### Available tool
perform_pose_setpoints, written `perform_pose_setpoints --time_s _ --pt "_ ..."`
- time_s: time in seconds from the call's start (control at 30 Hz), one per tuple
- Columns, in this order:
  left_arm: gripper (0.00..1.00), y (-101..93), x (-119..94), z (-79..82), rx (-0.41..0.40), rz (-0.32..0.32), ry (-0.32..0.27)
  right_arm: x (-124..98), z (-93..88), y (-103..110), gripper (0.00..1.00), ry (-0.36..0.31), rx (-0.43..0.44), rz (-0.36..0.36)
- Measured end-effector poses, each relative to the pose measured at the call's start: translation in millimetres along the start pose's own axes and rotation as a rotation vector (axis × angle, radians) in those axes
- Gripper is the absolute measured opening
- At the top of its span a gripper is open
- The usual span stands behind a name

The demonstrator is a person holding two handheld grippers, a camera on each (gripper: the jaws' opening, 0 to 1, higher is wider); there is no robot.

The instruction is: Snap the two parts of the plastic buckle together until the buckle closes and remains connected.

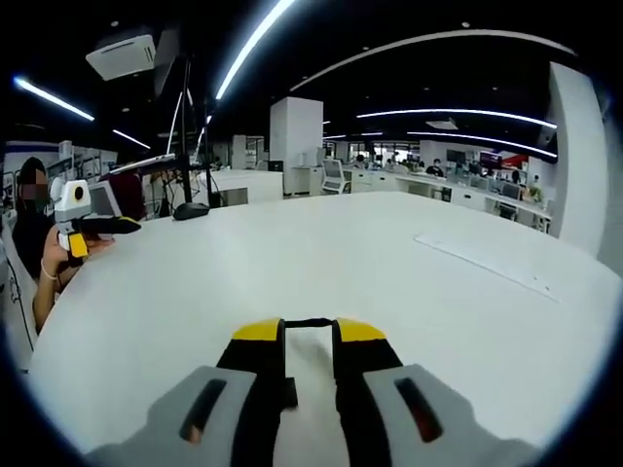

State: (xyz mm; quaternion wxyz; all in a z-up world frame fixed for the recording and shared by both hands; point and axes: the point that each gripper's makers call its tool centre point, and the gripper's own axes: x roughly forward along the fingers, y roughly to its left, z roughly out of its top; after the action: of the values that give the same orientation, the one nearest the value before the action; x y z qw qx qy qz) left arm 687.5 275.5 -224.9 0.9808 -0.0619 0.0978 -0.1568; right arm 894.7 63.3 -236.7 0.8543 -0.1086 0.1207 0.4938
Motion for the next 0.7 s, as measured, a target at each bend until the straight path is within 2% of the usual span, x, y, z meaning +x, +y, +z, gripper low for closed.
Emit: perform_pose_setpoints --time_s 0.7 --pt "0.82 -1.6 2 0.5 0.013 -0.001 0.003 -29 -7.0 -31 0.19 -0.021 0.062 -0.146"
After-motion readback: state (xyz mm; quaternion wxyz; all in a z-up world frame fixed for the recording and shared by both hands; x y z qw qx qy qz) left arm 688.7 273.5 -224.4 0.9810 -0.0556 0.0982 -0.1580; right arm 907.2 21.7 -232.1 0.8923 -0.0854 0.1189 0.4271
